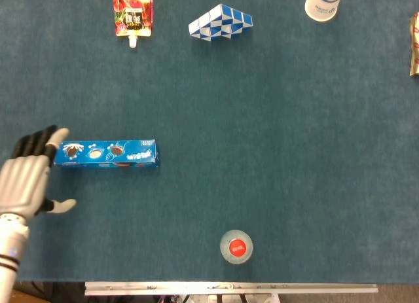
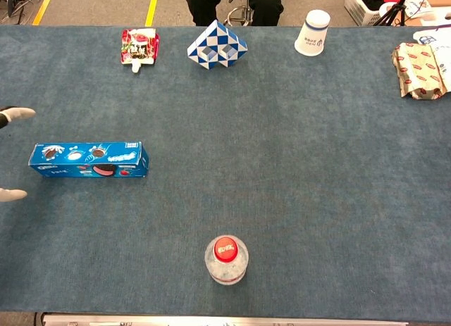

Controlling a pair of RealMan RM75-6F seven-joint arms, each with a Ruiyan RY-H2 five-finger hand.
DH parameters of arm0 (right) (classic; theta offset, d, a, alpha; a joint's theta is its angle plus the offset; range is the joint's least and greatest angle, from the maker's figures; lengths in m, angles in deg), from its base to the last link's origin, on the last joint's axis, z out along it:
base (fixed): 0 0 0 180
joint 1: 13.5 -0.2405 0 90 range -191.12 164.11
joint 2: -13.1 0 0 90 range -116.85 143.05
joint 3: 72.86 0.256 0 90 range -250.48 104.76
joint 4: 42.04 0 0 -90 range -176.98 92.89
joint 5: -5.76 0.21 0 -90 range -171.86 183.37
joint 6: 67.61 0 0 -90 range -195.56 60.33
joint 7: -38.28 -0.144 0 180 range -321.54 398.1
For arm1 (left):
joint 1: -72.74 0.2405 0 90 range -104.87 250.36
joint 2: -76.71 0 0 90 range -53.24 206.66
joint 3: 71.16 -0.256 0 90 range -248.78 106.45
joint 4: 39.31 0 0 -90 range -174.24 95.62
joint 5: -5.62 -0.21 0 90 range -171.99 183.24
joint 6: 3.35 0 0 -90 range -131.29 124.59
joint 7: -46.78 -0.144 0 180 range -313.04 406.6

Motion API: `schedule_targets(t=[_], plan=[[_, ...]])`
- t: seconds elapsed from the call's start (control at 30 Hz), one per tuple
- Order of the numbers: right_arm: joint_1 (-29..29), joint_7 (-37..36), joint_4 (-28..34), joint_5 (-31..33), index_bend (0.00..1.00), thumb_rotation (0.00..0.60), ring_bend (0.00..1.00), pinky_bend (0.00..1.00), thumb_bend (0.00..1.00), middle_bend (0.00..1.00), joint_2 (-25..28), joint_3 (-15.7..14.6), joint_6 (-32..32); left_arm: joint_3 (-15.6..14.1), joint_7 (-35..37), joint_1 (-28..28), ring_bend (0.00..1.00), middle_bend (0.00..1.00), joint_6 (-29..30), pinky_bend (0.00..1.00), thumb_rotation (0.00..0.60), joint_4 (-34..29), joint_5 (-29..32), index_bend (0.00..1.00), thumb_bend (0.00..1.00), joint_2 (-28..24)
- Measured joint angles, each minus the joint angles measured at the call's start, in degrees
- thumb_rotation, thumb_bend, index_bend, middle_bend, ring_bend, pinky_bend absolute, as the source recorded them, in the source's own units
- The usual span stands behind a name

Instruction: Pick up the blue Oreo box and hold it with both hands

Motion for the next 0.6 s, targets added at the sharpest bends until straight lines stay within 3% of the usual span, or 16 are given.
schedule_targets(t=[0.6], plan=[[-0.8, 0.1, -0.9, 0.9, 0.18, 0.600, 0.27, 0.52, 0.12, 0.22, -0.6, -0.8, -2.4, 1.8, -7.5, -7.8, 0.00, 0.00, -3.0, 0.02, 0.600, 5.7, 15.6, 0.04, 0.02, 8.2]])
